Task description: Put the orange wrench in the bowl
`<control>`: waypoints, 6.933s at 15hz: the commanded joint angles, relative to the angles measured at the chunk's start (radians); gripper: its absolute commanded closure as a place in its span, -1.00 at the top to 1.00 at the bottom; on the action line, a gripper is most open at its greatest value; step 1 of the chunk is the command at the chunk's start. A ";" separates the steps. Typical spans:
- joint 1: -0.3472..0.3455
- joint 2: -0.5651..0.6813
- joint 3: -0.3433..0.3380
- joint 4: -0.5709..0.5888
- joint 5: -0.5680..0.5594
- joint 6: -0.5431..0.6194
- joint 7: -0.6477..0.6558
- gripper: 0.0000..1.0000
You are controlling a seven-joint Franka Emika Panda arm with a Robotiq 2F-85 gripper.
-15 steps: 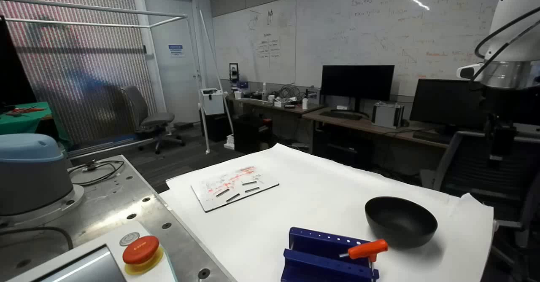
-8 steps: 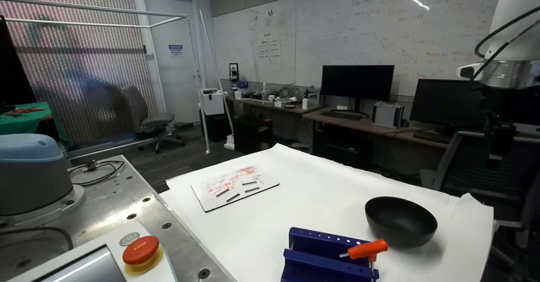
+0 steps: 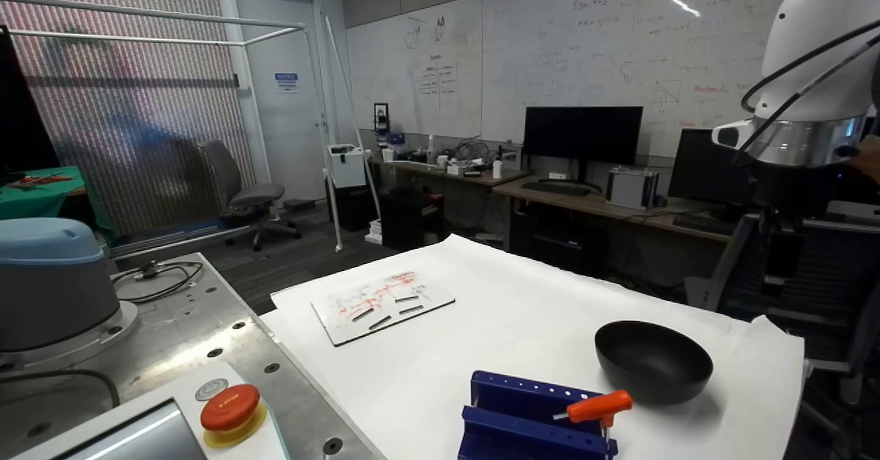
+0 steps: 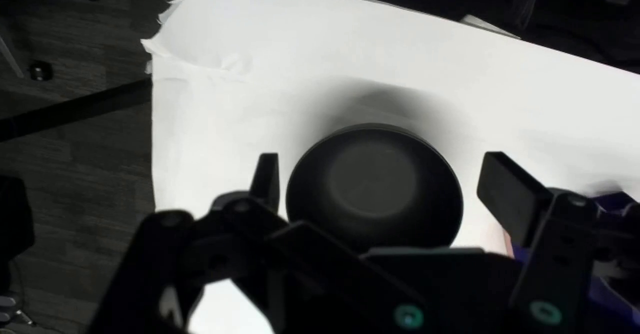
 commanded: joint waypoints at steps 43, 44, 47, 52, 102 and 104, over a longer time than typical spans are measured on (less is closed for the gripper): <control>0.319 0.621 0.273 0.423 -0.089 0.054 -0.066 -0.86; 0.323 0.613 0.275 0.428 -0.098 0.040 -0.055 -0.86; 0.333 0.592 0.283 0.448 -0.113 -0.026 -0.027 -0.85; 0.347 0.522 0.293 0.470 -0.101 -0.125 0.032 -0.85; 0.165 0.692 0.098 0.485 -0.217 0.030 0.439 1.00; 0.143 0.623 0.098 0.435 -0.145 0.087 0.376 1.00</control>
